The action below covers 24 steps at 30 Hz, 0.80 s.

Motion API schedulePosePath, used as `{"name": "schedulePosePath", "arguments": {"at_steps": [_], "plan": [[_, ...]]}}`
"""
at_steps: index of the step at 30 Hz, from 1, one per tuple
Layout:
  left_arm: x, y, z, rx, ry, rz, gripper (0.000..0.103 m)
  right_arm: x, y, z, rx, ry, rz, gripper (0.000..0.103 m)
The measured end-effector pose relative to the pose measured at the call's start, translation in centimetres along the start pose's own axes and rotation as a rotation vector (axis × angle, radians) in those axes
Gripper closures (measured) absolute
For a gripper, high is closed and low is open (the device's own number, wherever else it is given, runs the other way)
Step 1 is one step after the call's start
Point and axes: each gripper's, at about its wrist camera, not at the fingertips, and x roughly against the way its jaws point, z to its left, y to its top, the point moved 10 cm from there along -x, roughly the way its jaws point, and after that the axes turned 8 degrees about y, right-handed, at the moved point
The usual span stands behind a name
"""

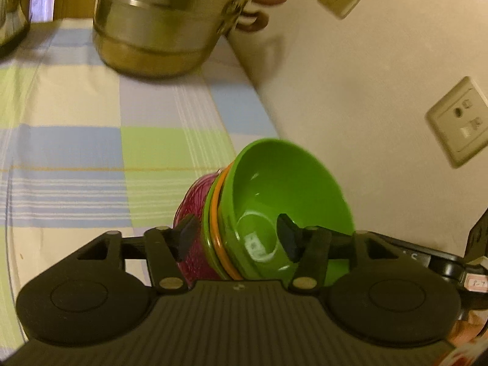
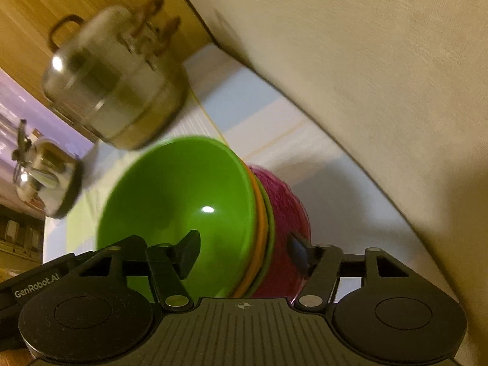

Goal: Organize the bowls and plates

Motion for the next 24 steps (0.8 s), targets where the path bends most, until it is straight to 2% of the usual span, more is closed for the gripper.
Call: {"name": "schedulePosePath", "arguments": {"at_steps": [6,9,12,17,24], "plan": [[3.9,-0.5,-0.2,-0.01,0.013,-0.065,0.017,4.1,-0.8,1.3,0.003,0.001,-0.074,0.029],[5.8,-1.5,0.6,-0.019,0.065,-0.088,0.011,6.6,-1.5,1.7,0.017,-0.033,-0.131,0.026],[7.6,-2.8,1.3,-0.03,0.113,-0.112,0.007,8.4,-2.4,1.9,0.032,-0.057,-0.156,0.024],[10.8,-5.5,2.4,-0.081,0.233,-0.17,0.007,10.7,-5.5,2.1,0.061,-0.088,-0.165,0.022],[13.4,-9.5,3.8,-0.066,0.272,-0.164,0.007,12.1,-9.8,3.0,0.182,-0.174,-0.162,0.022]]}}
